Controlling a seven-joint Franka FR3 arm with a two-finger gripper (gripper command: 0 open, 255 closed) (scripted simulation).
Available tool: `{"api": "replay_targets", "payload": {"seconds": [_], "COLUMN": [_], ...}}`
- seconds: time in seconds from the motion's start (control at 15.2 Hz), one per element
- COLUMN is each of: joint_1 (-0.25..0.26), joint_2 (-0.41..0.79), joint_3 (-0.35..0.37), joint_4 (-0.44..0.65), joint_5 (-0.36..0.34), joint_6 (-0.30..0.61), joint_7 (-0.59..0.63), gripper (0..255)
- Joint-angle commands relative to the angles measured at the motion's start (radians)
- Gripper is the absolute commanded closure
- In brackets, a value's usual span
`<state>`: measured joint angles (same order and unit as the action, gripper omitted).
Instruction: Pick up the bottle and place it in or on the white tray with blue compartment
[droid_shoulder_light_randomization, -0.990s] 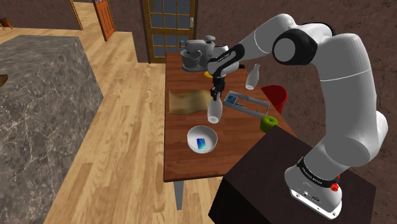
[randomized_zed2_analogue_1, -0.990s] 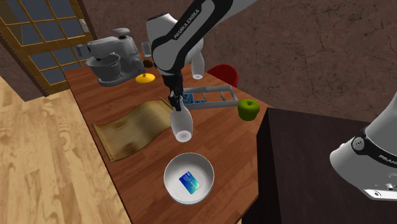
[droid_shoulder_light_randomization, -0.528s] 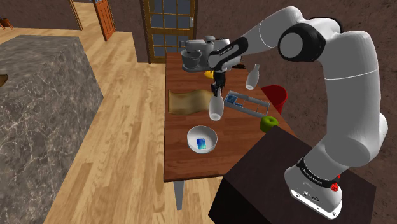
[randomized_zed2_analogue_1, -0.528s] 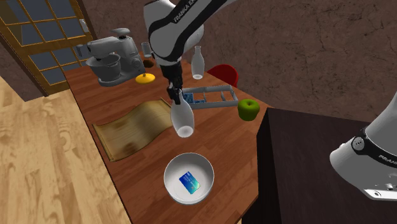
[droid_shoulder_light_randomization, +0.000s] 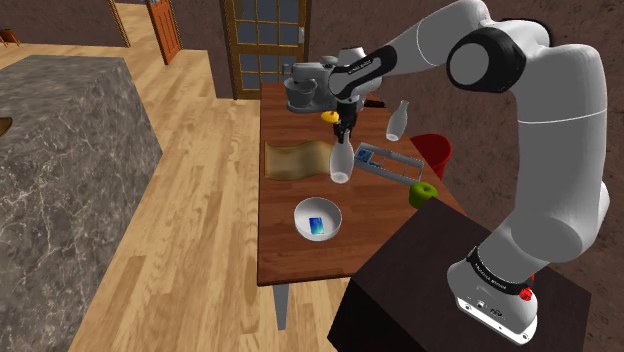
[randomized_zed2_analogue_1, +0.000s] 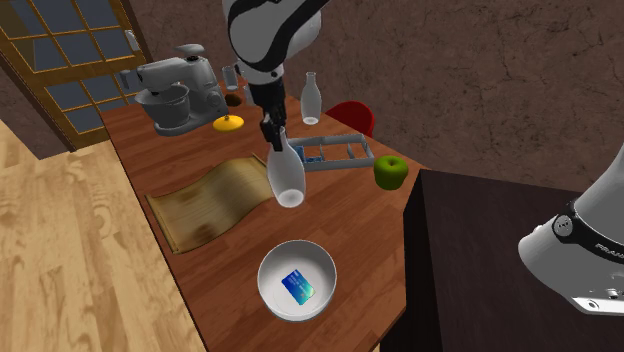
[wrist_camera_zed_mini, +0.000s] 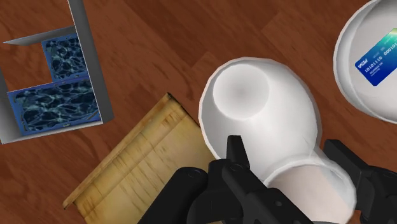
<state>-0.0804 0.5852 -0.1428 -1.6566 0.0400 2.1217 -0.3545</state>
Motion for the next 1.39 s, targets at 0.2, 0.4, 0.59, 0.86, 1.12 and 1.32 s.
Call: {"api": "replay_targets", "payload": {"seconds": [0.2, 0.4, 0.59, 0.86, 1.12, 1.32], "joint_1": [0.003, -0.026, -0.07, -0.131, -0.193, -0.242], "joint_2": [-0.037, -0.048, -0.049, -0.038, -0.012, 0.018], "joint_3": [-0.003, -0.014, -0.03, -0.05, -0.068, -0.079], "joint_4": [0.013, 0.026, 0.049, 0.099, 0.172, 0.245], "joint_5": [-0.005, -0.005, -0.004, -0.001, 0.005, 0.011], "joint_6": [-0.05, -0.072, -0.094, -0.13, -0.175, -0.215], "joint_7": [0.002, -0.037, -0.095, -0.172, -0.248, -0.304], "gripper": [255, 255, 255, 255, 255, 255]}}
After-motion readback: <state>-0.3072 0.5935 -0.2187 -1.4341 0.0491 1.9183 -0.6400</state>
